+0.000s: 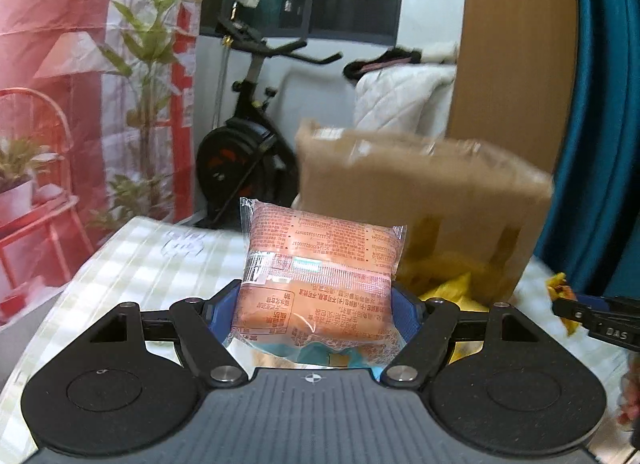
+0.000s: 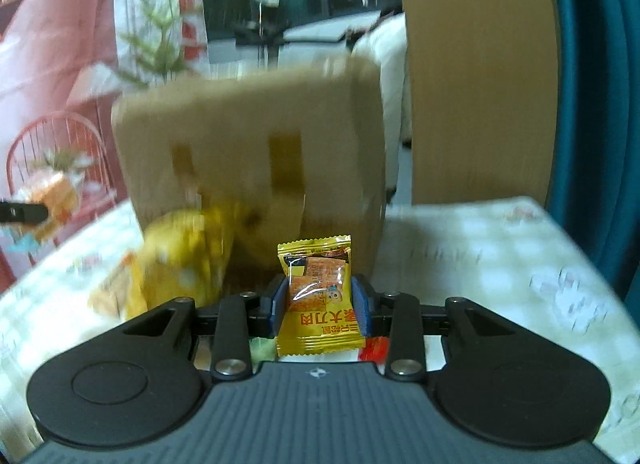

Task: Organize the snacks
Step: 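Carry the bread loaf and yellow candy packet over the lined box and open both tools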

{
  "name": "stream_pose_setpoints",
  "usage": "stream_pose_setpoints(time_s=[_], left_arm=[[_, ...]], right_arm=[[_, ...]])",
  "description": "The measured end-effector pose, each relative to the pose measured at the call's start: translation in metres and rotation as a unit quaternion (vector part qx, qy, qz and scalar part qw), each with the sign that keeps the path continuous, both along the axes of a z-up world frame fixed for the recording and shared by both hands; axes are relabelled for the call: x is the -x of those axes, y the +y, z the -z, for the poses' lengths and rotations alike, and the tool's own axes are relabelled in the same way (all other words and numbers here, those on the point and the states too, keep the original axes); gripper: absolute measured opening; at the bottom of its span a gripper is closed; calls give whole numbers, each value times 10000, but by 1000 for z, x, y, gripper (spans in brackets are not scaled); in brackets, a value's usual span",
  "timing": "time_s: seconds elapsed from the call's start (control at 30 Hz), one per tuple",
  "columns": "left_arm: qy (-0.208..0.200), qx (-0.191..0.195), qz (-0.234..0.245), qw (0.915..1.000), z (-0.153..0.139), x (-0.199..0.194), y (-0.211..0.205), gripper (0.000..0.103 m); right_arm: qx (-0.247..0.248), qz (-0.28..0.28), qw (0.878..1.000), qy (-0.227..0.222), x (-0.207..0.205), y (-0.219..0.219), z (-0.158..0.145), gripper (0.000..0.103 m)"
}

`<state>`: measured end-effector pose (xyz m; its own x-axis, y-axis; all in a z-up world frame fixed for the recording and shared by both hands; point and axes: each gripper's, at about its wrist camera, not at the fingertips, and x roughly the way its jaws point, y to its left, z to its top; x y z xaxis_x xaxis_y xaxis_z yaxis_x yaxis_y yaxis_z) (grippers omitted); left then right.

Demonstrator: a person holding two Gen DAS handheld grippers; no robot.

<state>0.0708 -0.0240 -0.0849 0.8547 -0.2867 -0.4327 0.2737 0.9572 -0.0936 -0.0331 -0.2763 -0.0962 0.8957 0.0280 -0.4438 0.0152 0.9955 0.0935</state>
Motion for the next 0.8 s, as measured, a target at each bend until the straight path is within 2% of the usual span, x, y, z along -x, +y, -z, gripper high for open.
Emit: stream_pose_setpoints(time_s=[0.17, 0.3, 0.37, 0.43, 0.53, 0.67, 0.73, 0.8], left_arm=[[-427, 38, 205, 9989, -39, -18, -17, 78], [-518, 151, 451, 9975, -63, -50, -39, 78], [-649, 6, 509, 9966, -71, -66, -54, 78], [-680, -96, 598, 9958, -76, -83, -68, 78], [-483, 18, 632, 9968, -77, -115, -86, 78], [-102, 189, 627, 9978, -62, -150, -101, 78], [-59, 190, 583, 9981, -54, -161, -105, 81], [-13, 169, 565, 9983, -48, -166, -107, 85]], right_arm=[[265, -207, 9982, -492, -20, 1, -55, 36], [406, -368, 9958, -732, -51, 5, -92, 36], [486, -443, 9948, -783, -69, 9, -102, 36], [583, -480, 9943, -756, -92, 13, -107, 36], [547, -449, 9958, -574, -123, 15, -105, 36], [308, -379, 9984, -272, -153, 12, -96, 36], [189, -348, 9991, -163, -164, 10, -92, 37], [95, -334, 9994, -19, -171, 8, -90, 43]])
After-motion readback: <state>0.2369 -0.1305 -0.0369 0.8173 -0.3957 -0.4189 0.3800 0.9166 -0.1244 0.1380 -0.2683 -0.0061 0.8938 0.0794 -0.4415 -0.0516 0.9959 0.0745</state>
